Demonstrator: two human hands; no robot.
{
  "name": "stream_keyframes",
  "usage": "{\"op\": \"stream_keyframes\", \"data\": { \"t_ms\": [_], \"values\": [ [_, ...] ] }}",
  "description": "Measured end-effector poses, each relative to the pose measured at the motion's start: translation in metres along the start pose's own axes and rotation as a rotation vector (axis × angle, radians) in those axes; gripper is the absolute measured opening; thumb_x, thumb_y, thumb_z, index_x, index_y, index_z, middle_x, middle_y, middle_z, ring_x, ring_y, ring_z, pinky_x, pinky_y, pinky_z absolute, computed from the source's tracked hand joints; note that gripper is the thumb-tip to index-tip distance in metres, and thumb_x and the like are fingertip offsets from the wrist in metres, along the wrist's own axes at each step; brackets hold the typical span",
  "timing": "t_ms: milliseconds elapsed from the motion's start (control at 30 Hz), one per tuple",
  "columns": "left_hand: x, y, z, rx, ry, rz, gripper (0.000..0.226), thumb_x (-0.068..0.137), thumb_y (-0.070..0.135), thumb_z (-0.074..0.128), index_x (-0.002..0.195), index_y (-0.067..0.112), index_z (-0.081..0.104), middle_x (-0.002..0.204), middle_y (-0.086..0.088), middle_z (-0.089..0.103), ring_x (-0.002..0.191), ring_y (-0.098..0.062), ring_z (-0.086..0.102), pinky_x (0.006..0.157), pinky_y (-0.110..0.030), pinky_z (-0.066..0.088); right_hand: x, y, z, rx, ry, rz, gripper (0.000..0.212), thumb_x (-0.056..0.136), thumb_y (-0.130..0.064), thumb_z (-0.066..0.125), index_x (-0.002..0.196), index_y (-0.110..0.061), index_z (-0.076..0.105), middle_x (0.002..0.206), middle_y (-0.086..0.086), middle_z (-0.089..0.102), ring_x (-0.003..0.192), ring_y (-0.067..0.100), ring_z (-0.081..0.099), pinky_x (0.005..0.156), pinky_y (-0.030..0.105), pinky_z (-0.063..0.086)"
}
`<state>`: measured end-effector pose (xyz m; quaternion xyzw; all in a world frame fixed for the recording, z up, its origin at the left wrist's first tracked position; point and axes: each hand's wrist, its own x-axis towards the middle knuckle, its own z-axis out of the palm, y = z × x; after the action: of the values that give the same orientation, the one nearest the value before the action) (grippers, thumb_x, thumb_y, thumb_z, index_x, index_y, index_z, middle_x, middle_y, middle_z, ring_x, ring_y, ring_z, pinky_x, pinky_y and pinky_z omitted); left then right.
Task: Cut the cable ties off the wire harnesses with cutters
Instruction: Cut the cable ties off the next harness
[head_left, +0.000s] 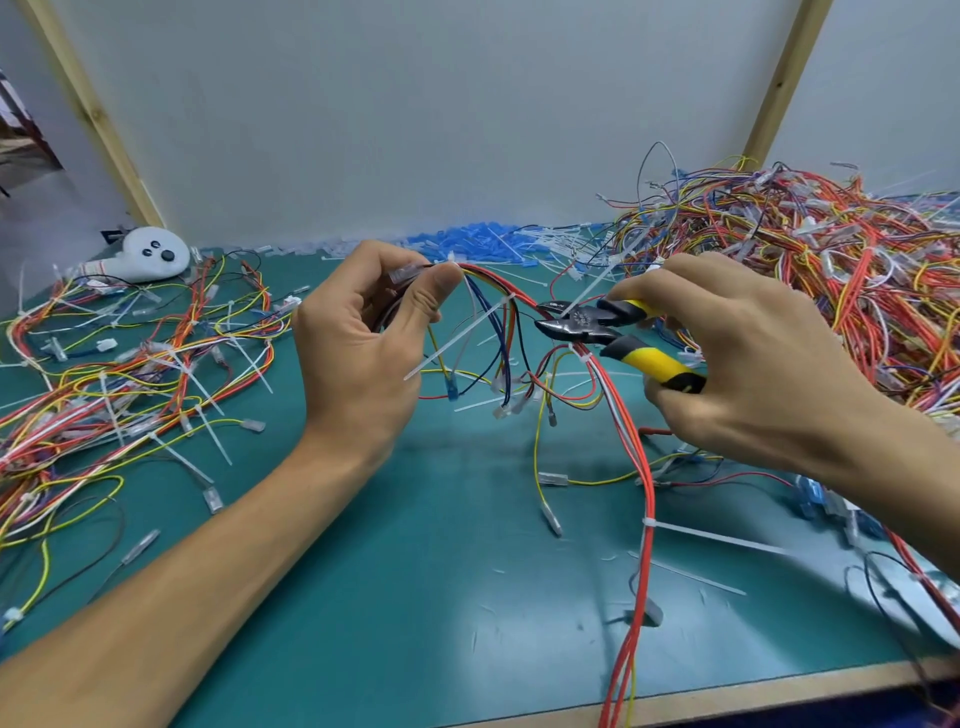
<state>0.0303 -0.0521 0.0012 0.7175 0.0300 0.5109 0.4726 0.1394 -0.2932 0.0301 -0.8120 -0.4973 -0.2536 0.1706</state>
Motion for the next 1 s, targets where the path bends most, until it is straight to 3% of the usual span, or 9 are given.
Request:
{"op": "stream_keyframes", "data": {
  "t_ms": [100,167,233,367,500,633,767,900,1000],
  "values": [
    [-0.001,0.002,0.001,-0.002,-0.011,0.017,0.017,0.094,0.026,0.076,0.083,0.023,0.063,0.070,0.010,0.061,0.066,-0.016,0.059,0.062,-0.034,0.049,0.001,0.000,0.000,0.043,0.065,0.008,0.016,0.066,-0.017,0.061,0.077,-0.008,0.053,0.065,0.005,0.050,0.058,0.034,0.040,0.050,0.038,0.039],
    [-0.002,0.002,0.002,-0.003,-0.019,0.025,0.016,0.095,0.025,0.076,0.085,0.019,0.064,0.071,0.007,0.062,0.065,-0.014,0.059,0.061,-0.028,0.048,0.004,0.003,-0.003,0.111,0.061,0.010,0.019,0.063,-0.013,0.060,0.070,-0.010,0.042,0.058,0.004,0.039,0.054,0.031,0.031,0.049,0.036,0.028],
    [-0.002,0.001,0.001,-0.010,-0.007,0.019,0.017,0.095,0.023,0.076,0.087,0.013,0.065,0.071,0.007,0.062,0.064,-0.013,0.058,0.061,-0.024,0.047,0.006,0.008,-0.005,0.123,0.052,-0.011,0.015,0.064,-0.015,0.059,0.072,-0.006,0.050,0.061,0.006,0.044,0.055,0.032,0.034,0.051,0.036,0.028],
    [0.000,0.001,-0.001,-0.025,0.006,-0.006,0.018,0.095,0.022,0.075,0.086,0.011,0.064,0.069,0.004,0.061,0.063,-0.011,0.056,0.062,-0.021,0.046,0.005,0.009,-0.006,0.181,0.000,0.016,0.059,0.064,-0.018,0.060,0.122,-0.012,0.064,0.100,0.004,0.062,0.083,0.025,0.053,0.073,0.031,0.043],
    [0.001,-0.001,-0.001,-0.024,0.007,-0.005,0.019,0.095,0.023,0.075,0.086,0.011,0.064,0.069,0.002,0.061,0.062,-0.010,0.055,0.061,-0.021,0.044,0.005,0.003,0.000,0.230,0.068,0.095,0.046,0.062,-0.014,0.062,0.108,-0.011,0.060,0.088,0.003,0.056,0.078,0.026,0.048,0.072,0.034,0.041],
    [0.001,-0.002,-0.001,-0.009,0.005,-0.005,0.020,0.094,0.026,0.076,0.086,0.011,0.065,0.070,0.003,0.061,0.063,-0.010,0.057,0.061,-0.026,0.048,0.003,0.004,-0.001,0.189,0.087,0.114,0.021,0.064,-0.019,0.062,0.075,-0.002,0.061,0.058,0.012,0.042,0.057,0.033,0.032,0.050,0.040,0.036],
    [0.002,-0.002,-0.002,0.010,0.007,0.004,0.022,0.093,0.025,0.077,0.084,0.010,0.065,0.067,0.002,0.060,0.059,-0.016,0.059,0.057,-0.030,0.047,0.003,-0.003,-0.009,0.022,0.121,0.057,0.034,0.067,-0.027,0.059,0.095,-0.009,0.069,0.078,0.004,0.061,0.065,0.033,0.052,0.058,0.040,0.047],
    [-0.001,-0.002,-0.001,0.010,-0.024,0.007,0.025,0.092,0.025,0.079,0.080,0.007,0.065,0.067,-0.012,0.060,0.061,-0.035,0.055,0.055,-0.037,0.043,0.001,-0.012,-0.015,0.033,0.144,0.007,0.013,0.063,-0.018,0.061,0.074,-0.012,0.060,0.061,-0.005,0.045,0.054,0.031,0.039,0.050,0.036,0.039],
    [-0.002,-0.001,-0.001,0.014,-0.034,0.011,0.028,0.091,0.025,0.079,0.079,0.005,0.065,0.066,-0.013,0.060,0.058,-0.031,0.052,0.053,-0.035,0.040,0.001,-0.019,-0.018,-0.188,0.159,-0.016,0.032,0.072,-0.025,0.061,0.100,-0.018,0.074,0.080,0.001,0.061,0.068,0.035,0.059,0.055,0.039,0.042]
  ]
}}
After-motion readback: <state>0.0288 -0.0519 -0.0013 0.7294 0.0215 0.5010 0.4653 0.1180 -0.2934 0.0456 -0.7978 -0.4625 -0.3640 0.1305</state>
